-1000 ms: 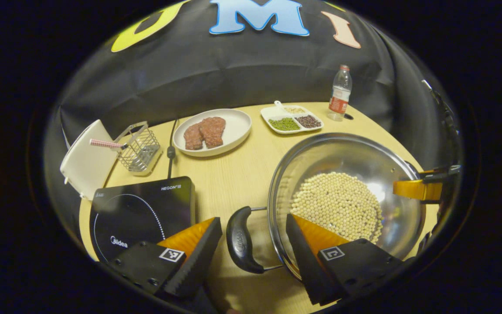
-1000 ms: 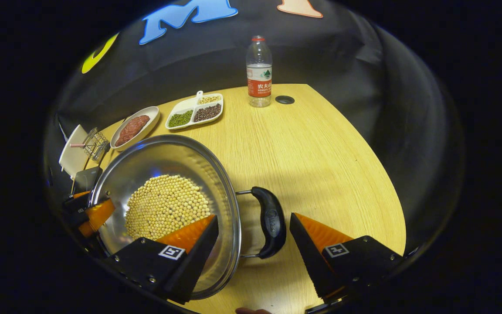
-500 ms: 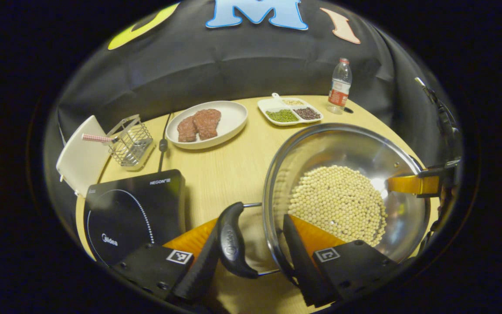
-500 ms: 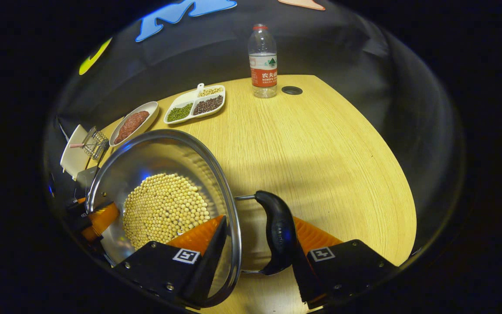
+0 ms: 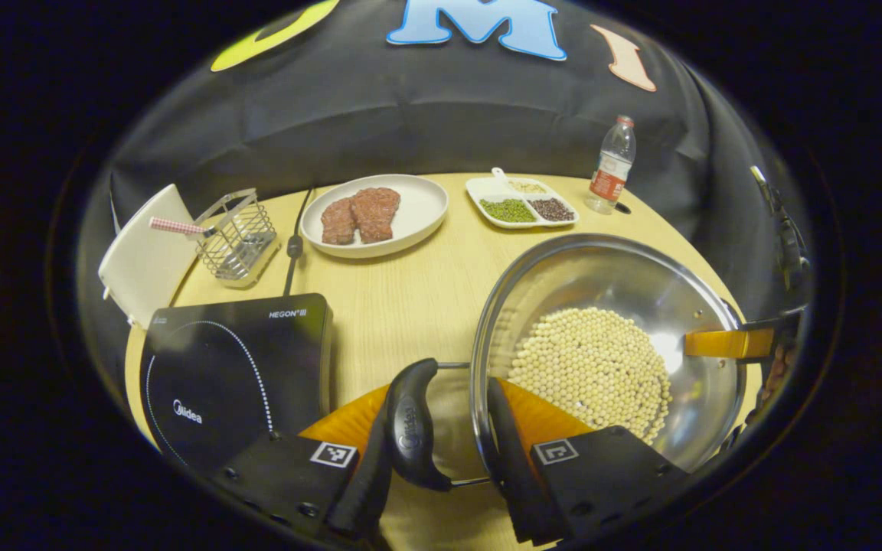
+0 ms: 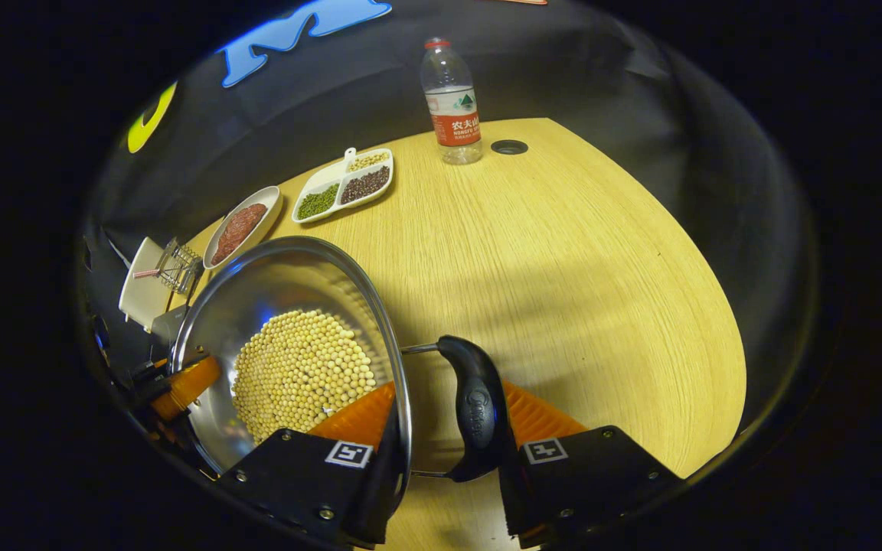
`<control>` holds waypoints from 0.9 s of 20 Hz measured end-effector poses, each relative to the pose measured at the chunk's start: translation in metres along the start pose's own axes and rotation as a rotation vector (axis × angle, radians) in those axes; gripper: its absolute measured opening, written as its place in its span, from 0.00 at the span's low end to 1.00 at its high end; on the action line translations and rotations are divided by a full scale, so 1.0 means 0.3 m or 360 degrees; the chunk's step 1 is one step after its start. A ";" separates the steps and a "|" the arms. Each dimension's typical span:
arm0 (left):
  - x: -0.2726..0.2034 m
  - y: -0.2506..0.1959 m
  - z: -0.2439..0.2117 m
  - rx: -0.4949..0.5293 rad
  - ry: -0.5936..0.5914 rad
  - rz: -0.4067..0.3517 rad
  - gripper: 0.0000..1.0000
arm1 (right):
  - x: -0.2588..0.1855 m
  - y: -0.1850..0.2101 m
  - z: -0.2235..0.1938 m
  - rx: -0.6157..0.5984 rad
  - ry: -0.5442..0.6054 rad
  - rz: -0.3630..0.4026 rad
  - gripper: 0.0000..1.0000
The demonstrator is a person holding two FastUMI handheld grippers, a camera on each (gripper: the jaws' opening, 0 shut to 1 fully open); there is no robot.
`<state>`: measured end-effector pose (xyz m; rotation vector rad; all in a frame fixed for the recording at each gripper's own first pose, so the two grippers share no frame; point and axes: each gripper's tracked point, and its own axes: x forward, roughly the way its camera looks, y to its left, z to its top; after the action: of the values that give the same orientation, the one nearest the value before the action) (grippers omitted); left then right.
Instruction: First push the handle of the pot to place it horizontally, then grasp the pot with both hands and set it on the induction cooktop.
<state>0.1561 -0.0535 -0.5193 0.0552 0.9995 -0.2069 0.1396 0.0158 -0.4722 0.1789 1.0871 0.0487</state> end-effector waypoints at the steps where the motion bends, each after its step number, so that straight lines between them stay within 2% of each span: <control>1: -0.005 0.003 0.010 0.0009 -0.0009 0.0002 0.69 | -0.006 0.004 -0.001 0.0006 -0.0007 0.0001 0.57; 2: -0.012 0.004 0.011 0.0003 -0.0014 -0.0001 0.65 | -0.020 0.008 0.002 0.0005 -0.0012 -0.0002 0.57; 3: -0.016 0.007 0.012 -0.0004 -0.0011 -0.0008 0.72 | -0.042 0.012 0.002 -0.0002 -0.0019 -0.0007 0.57; 5: -0.033 0.021 0.022 -0.0014 -0.0032 -0.0020 0.65 | -0.076 0.024 0.012 -0.0021 -0.0040 -0.0017 0.57; 8: -0.042 0.039 0.027 -0.0025 -0.0059 -0.0037 0.66 | -0.131 0.044 0.019 -0.0032 -0.0059 -0.0030 0.57; 9: -0.047 0.048 0.030 -0.0034 -0.0065 -0.0039 0.69 | -0.144 0.051 0.020 -0.0041 -0.0066 -0.0031 0.57; 10: -0.054 0.055 0.035 -0.0038 -0.0072 -0.0039 0.66 | -0.162 0.062 0.019 -0.0044 -0.0071 -0.0030 0.57; 11: -0.056 0.066 0.046 -0.0043 -0.0080 -0.0039 0.72 | -0.181 0.075 0.015 -0.0038 -0.0075 -0.0025 0.57; 12: -0.064 0.070 0.054 -0.0042 -0.0092 -0.0039 0.69 | -0.199 0.086 0.012 -0.0034 -0.0076 -0.0020 0.57; 13: -0.067 0.071 0.057 -0.0041 -0.0099 -0.0036 0.72 | -0.214 0.097 0.006 -0.0029 -0.0075 -0.0016 0.57; 14: -0.074 0.076 0.061 -0.0040 -0.0103 -0.0032 0.65 | -0.229 0.108 0.002 -0.0023 -0.0073 -0.0009 0.56; 15: -0.075 0.075 0.069 -0.0040 -0.0113 -0.0027 0.69 | -0.241 0.121 -0.005 -0.0013 -0.0069 -0.0001 0.56; 18: -0.082 0.073 0.087 -0.0035 -0.0147 -0.0011 0.69 | -0.281 0.166 -0.019 -0.0001 -0.0069 0.0018 0.57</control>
<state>0.1690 -0.0319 -0.4856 0.0220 0.9101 -0.2027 0.0979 0.0548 -0.3925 0.1845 1.0428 0.0551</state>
